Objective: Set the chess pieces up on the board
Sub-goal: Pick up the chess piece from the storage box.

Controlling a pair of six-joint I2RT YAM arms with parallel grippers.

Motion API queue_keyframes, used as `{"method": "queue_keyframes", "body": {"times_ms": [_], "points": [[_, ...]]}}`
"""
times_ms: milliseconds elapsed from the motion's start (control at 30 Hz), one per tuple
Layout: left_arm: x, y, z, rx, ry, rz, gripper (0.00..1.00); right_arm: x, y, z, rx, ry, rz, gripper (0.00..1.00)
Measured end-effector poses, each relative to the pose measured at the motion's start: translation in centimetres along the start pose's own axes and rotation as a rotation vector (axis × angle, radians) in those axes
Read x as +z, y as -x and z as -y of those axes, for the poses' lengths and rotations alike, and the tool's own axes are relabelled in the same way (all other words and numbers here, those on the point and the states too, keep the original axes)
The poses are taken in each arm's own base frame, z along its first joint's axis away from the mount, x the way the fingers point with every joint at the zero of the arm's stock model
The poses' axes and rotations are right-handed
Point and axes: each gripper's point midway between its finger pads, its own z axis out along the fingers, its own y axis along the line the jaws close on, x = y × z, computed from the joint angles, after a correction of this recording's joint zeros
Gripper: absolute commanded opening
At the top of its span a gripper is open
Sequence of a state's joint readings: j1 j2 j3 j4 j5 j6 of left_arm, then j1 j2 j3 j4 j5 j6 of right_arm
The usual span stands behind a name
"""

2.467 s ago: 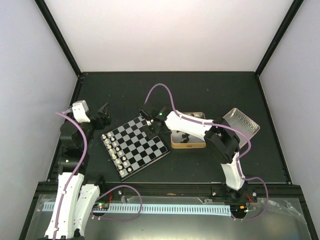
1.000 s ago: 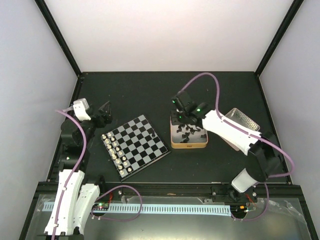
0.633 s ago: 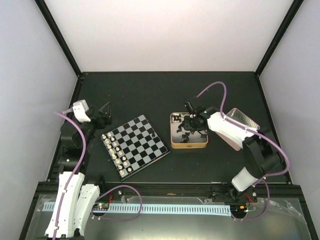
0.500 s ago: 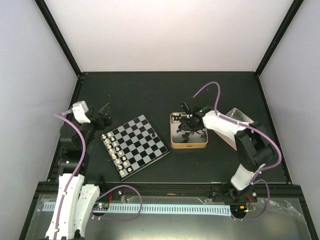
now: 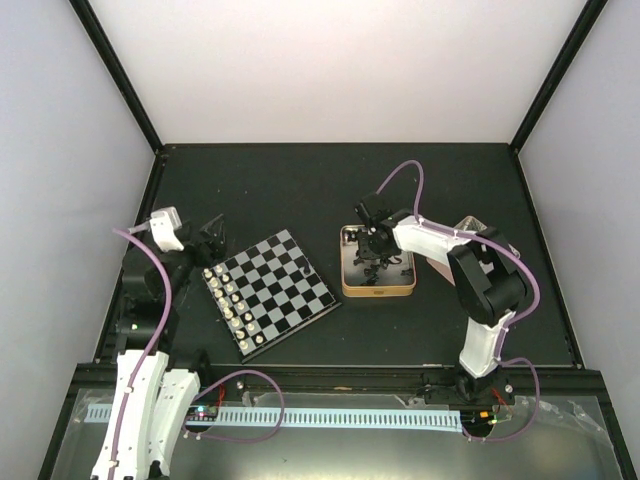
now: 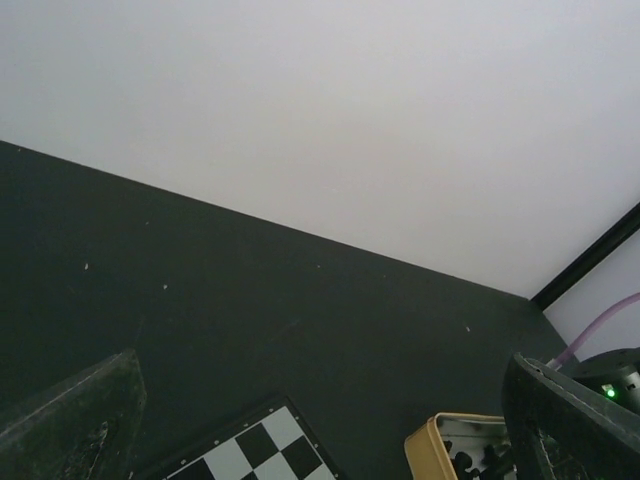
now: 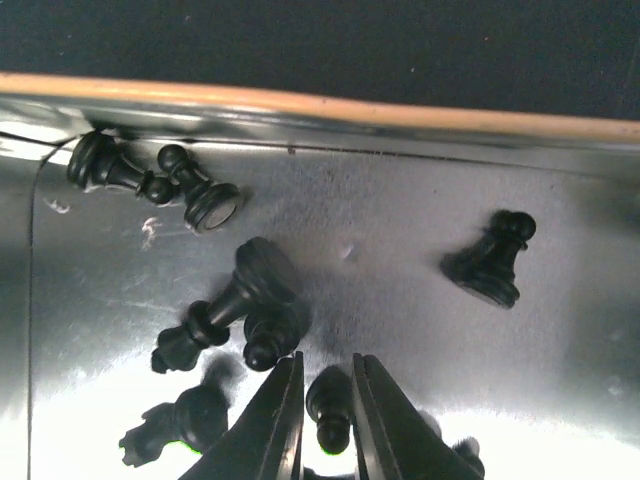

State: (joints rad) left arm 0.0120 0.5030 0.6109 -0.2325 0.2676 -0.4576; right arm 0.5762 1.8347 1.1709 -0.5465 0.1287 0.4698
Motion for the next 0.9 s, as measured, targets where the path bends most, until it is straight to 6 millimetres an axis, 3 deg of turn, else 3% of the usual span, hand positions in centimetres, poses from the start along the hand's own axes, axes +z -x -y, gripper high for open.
{"method": "queue_keyframes", "body": {"times_ms": [700,900], "points": [[0.4,-1.6,-0.6,-0.029,0.009,-0.051,0.99,0.6,-0.1,0.4,-0.002,-0.028,-0.006,0.13],[1.6,-1.1,-0.4,-0.015,-0.014,-0.044,0.99,0.7,-0.3,0.4,0.003,-0.028,-0.015,0.03]]}}
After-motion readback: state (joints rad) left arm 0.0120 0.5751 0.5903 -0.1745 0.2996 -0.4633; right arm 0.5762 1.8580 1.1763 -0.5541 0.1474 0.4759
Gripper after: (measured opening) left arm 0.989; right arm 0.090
